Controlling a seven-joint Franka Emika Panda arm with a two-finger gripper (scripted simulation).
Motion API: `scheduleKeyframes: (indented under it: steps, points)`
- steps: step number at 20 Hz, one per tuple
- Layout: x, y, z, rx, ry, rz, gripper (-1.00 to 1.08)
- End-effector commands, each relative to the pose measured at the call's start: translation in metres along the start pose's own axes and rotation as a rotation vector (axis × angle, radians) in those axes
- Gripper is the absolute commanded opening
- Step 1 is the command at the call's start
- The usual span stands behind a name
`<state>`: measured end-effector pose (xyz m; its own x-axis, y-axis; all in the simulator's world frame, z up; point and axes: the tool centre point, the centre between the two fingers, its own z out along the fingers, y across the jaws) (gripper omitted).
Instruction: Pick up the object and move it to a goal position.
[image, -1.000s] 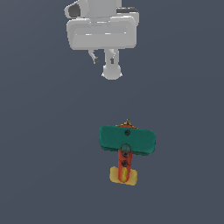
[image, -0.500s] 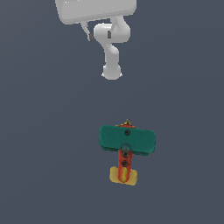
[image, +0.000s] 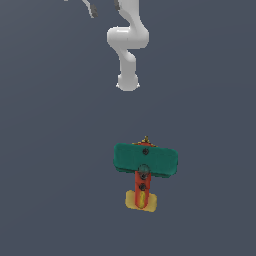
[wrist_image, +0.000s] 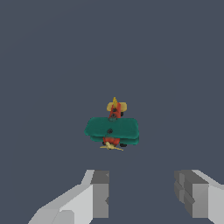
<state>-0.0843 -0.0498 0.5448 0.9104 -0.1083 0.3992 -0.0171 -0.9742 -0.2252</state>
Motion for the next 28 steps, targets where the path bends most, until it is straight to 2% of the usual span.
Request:
scheduleKeyframes:
  steps: [1,15,28]
  points:
    - [0.003,0.002,-0.014,0.029,0.028,0.003,0.28]
    - [0.018,0.031,-0.073,0.209,0.149,0.037,0.28]
    - [0.028,0.075,-0.09,0.396,0.211,0.092,0.28]
